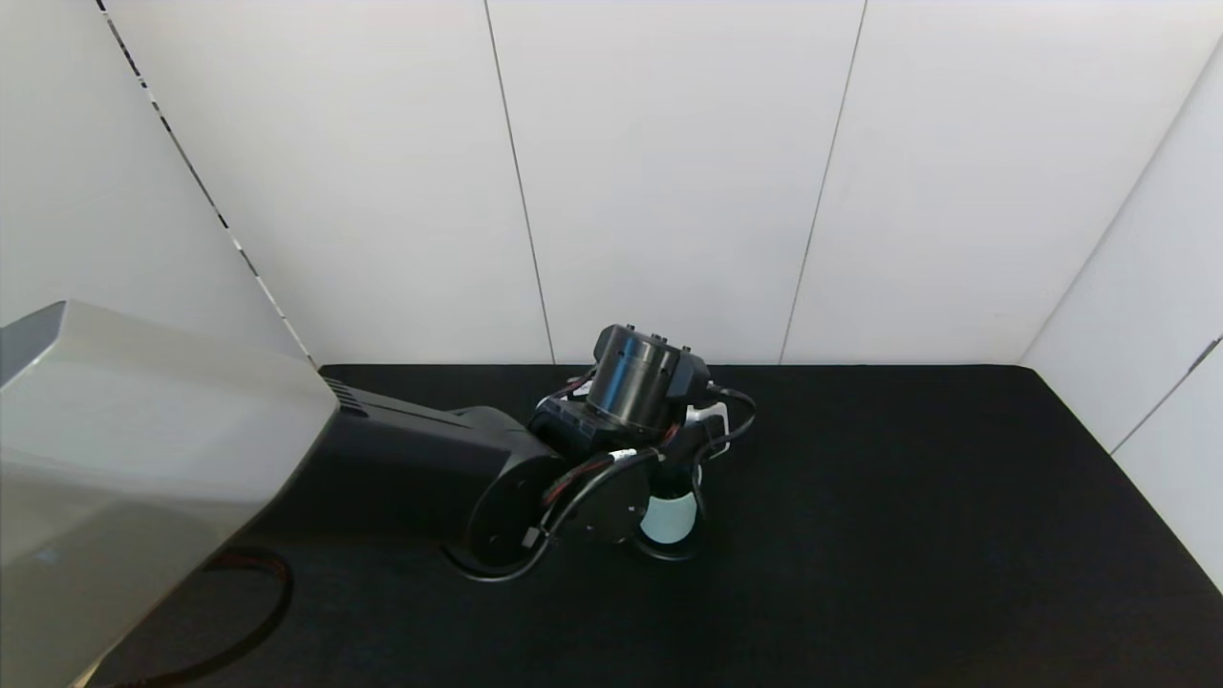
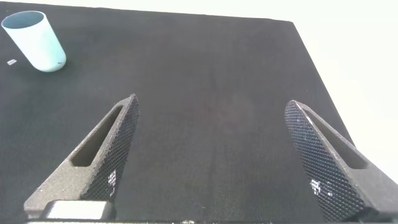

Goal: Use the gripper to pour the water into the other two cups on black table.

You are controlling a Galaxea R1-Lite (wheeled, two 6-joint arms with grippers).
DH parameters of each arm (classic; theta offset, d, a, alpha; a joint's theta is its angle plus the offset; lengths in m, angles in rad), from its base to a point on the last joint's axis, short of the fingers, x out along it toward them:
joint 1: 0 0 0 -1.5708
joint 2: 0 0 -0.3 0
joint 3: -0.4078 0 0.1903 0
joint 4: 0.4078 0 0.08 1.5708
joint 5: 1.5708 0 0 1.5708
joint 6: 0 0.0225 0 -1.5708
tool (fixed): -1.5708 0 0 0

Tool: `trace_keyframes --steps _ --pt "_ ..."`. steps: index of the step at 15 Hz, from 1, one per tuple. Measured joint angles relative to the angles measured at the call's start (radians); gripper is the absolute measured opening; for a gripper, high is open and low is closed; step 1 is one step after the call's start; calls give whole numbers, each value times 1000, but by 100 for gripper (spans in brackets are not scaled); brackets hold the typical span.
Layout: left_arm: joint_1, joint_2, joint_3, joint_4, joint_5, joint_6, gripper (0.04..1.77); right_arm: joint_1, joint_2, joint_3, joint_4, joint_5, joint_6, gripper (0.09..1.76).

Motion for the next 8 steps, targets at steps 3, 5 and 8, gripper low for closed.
trace_keyframes --steps 3,5,8 --pt "-4 -2 -4 -2 12 35 122 0 0 0 0 0 0 171" --pt "-6 -3 -6 -2 14 58 122 0 0 0 0 0 0 171" --pt "-7 -4 -8 -11 39 100 122 0 0 0 0 0 0 171"
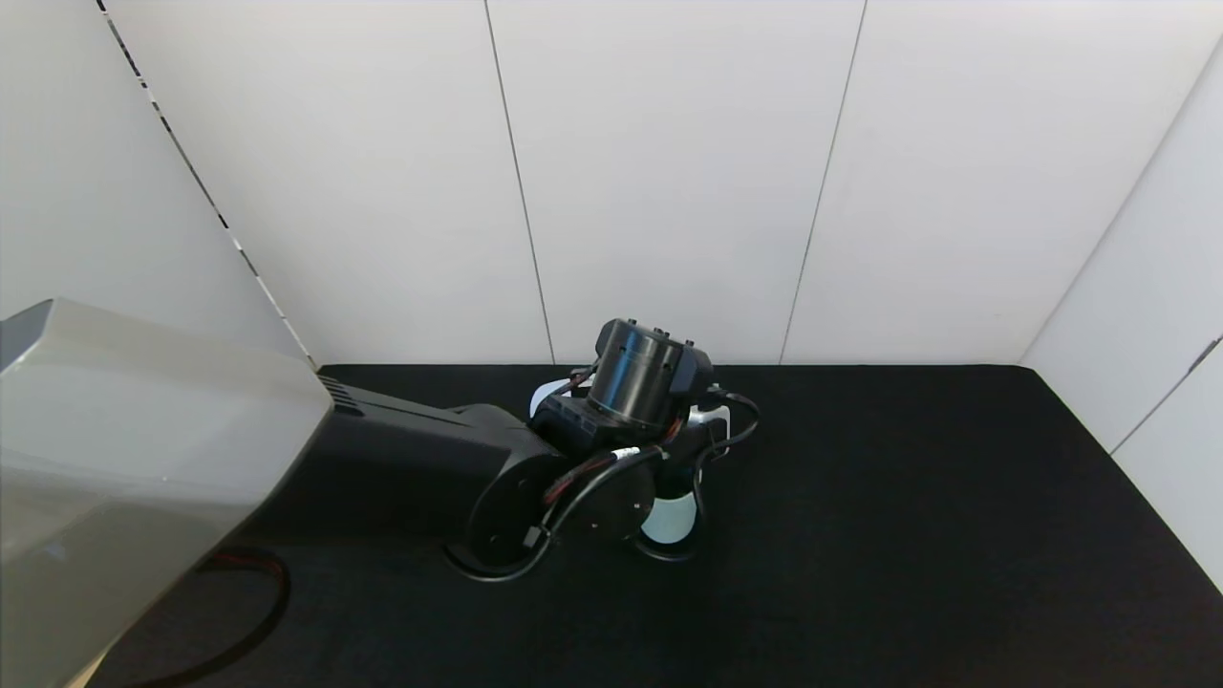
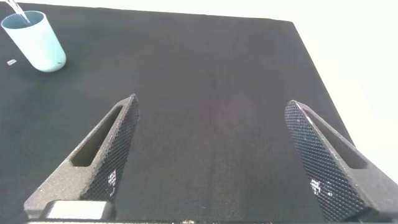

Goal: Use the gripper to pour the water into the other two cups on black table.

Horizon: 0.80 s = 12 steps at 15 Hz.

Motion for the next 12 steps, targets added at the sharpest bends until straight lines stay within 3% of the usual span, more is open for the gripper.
trace_keyframes --steps 6,12 --pt "0 -1 -7 -6 3 67 122 0 0 0 0 -1 0 171" --pt "0 -3 -8 -7 3 79 122 0 0 0 0 0 0 171"
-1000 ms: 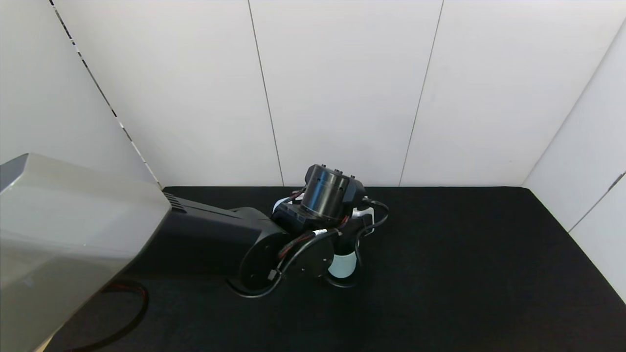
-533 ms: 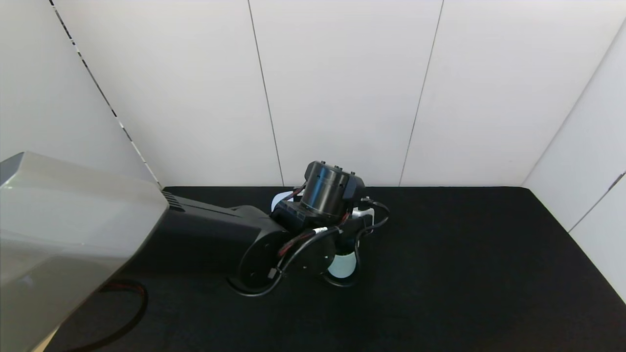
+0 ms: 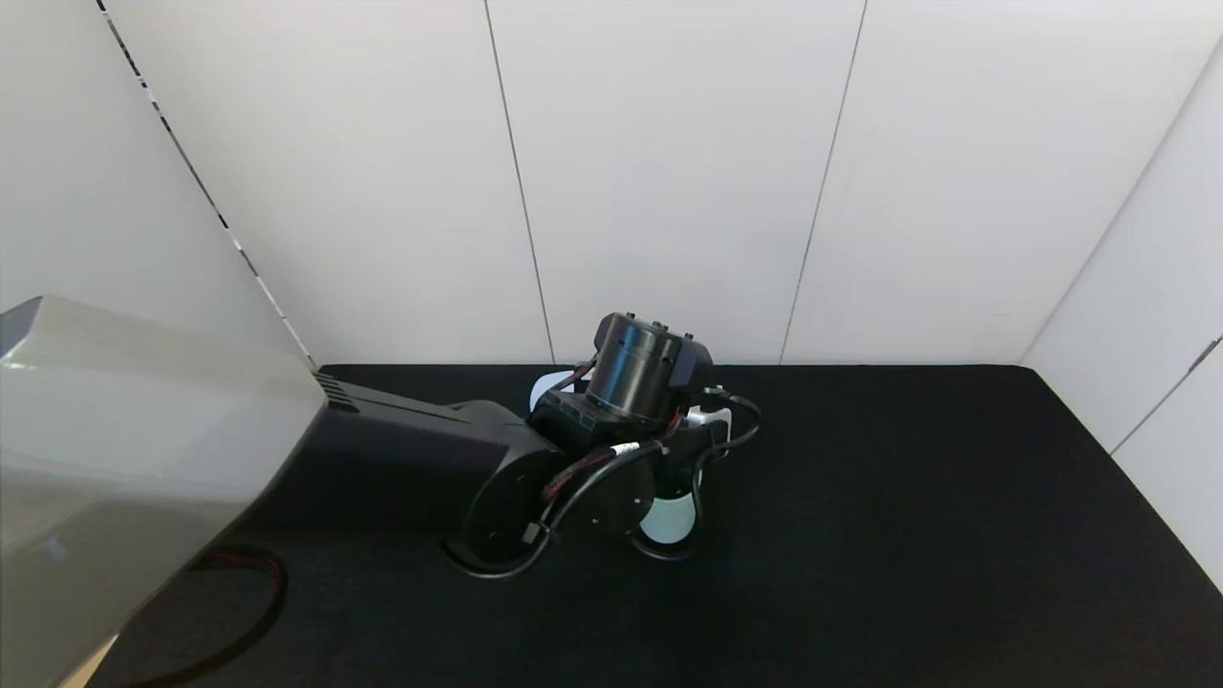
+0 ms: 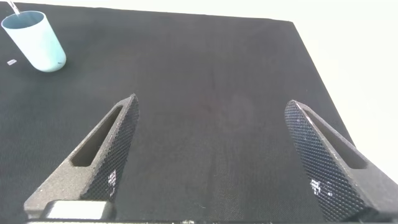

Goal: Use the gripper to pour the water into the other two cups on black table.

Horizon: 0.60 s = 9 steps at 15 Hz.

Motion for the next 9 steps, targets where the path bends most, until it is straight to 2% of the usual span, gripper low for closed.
trace_keyframes --steps 5,9 --pt "0 -7 8 -2 -6 -17 121 0 0 0 0 0 0 171" --pt "4 -19 20 -17 -18 -143 121 -1 0 0 0 0 0 171"
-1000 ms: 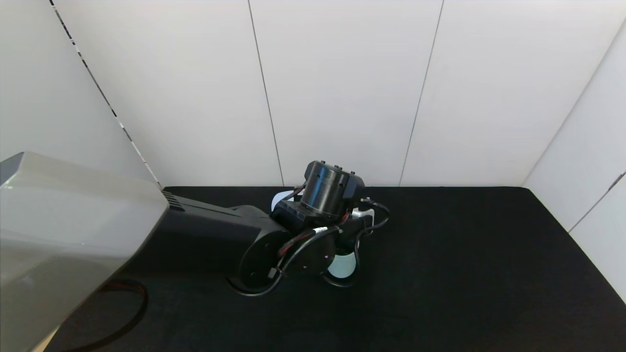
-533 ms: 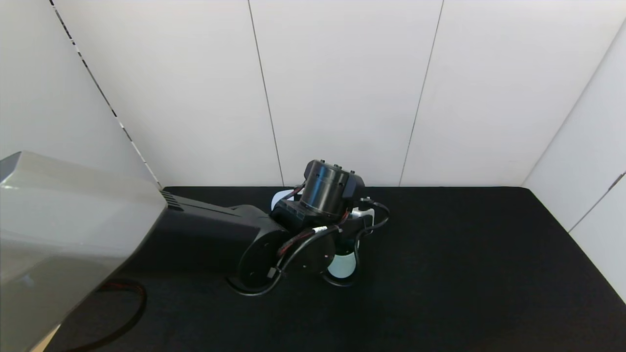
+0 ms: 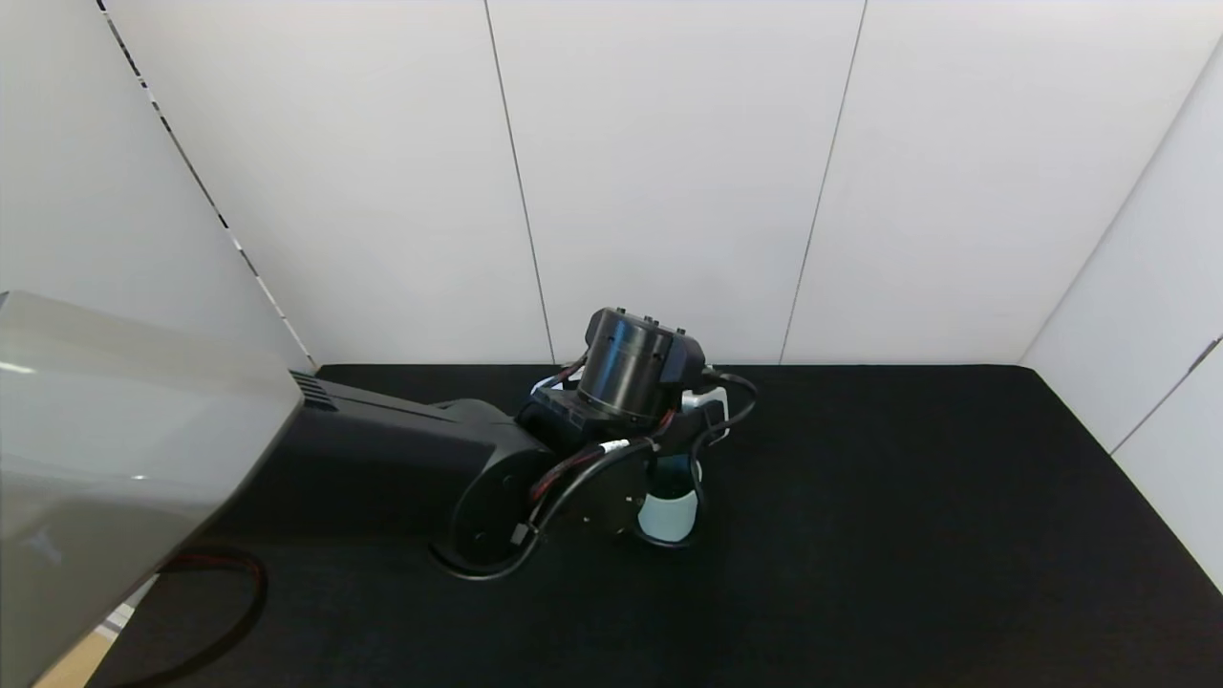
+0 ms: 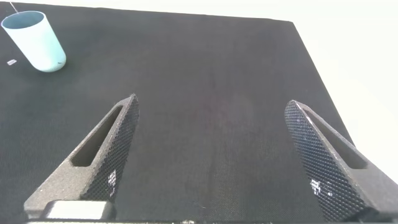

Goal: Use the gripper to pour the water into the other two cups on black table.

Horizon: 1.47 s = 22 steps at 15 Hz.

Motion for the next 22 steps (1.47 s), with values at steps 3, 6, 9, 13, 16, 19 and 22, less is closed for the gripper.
trace_keyframes --steps 3,6,9,13,16,19,22 --pt "12 -15 13 6 -6 -125 121 0 0 0 0 0 0 171" --pt "47 -46 41 6 -74 -262 121 0 0 0 0 1 0 171" --pt "87 -82 82 0 -136 -444 121 1 0 0 0 0 0 171" --pt "146 -123 129 -3 -250 -736 121 0 0 0 0 0 0 171" --pt "202 -161 159 -6 -336 -921 121 1 0 0 0 0 0 171" --pt "263 -198 233 -110 -373 -1053 121 0 0 0 0 1 0 171" --pt "304 -206 362 -366 -381 -1091 121 0 0 0 0 1 0 171"
